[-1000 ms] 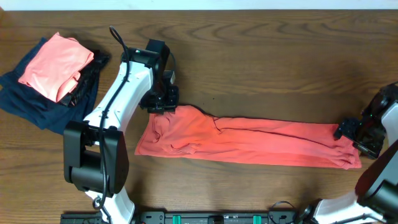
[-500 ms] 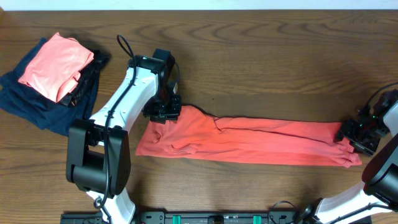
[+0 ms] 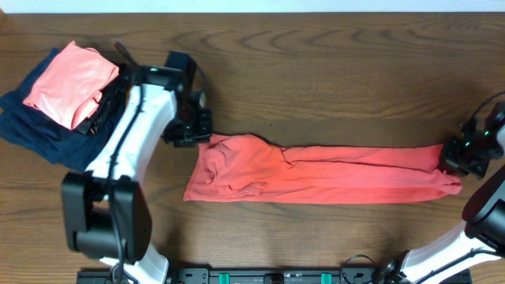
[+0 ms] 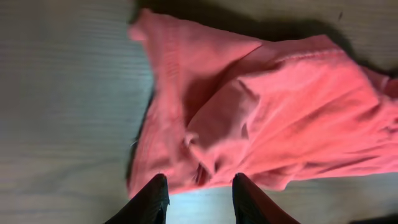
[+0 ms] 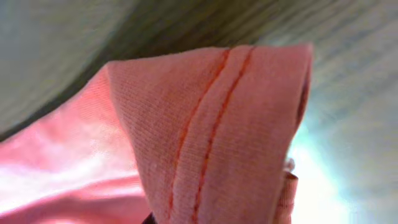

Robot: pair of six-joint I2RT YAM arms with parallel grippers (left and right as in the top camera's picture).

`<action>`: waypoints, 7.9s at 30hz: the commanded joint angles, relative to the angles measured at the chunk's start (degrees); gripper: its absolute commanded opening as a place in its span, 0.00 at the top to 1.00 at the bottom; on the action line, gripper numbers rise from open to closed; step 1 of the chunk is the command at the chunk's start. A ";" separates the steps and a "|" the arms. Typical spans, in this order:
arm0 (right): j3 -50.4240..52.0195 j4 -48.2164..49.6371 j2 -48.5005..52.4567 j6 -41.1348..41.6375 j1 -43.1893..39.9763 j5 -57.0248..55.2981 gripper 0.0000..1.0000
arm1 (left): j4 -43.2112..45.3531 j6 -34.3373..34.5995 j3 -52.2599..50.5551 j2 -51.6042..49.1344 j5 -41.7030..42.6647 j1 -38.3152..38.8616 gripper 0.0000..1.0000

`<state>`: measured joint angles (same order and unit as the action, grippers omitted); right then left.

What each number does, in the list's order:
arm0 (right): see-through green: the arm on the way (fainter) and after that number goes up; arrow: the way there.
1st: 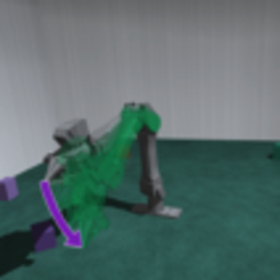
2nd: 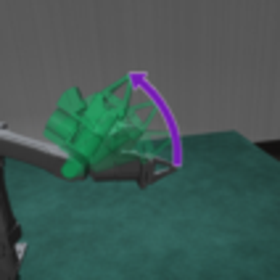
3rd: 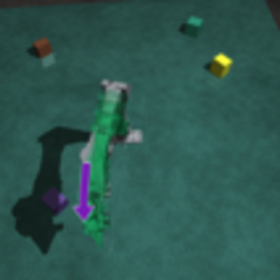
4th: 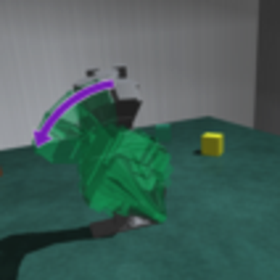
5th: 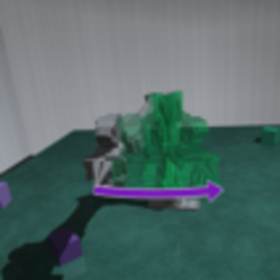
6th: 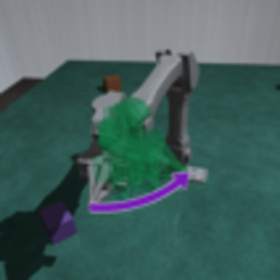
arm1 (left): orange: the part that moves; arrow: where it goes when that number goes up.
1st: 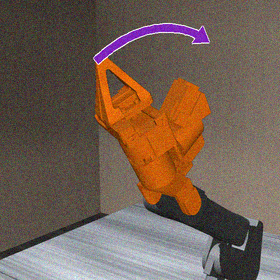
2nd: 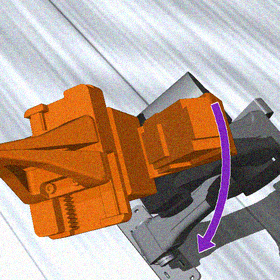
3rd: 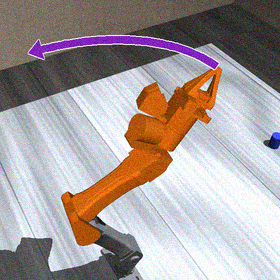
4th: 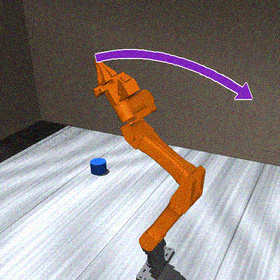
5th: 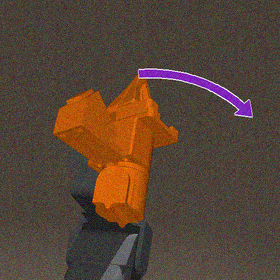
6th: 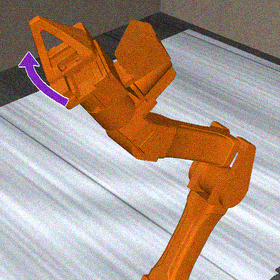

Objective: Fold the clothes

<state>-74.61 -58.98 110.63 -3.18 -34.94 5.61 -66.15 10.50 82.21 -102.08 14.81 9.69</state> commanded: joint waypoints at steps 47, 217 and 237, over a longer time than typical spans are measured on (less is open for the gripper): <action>-4.68 -15.23 -7.39 23.63 53.37 -7.76 0.06 | -1.62 0.98 1.27 1.38 -0.31 -2.29 0.64; 6.21 13.20 -10.56 5.51 71.60 12.11 0.27 | 17.03 4.04 3.69 -10.60 2.32 4.44 0.39; 6.27 3.10 -9.27 16.63 64.92 -4.87 0.92 | 10.95 3.02 3.28 -18.14 1.77 4.87 0.94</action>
<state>-67.81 -57.10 102.00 19.81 30.55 -7.35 -54.15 13.80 85.84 -119.74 17.98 14.48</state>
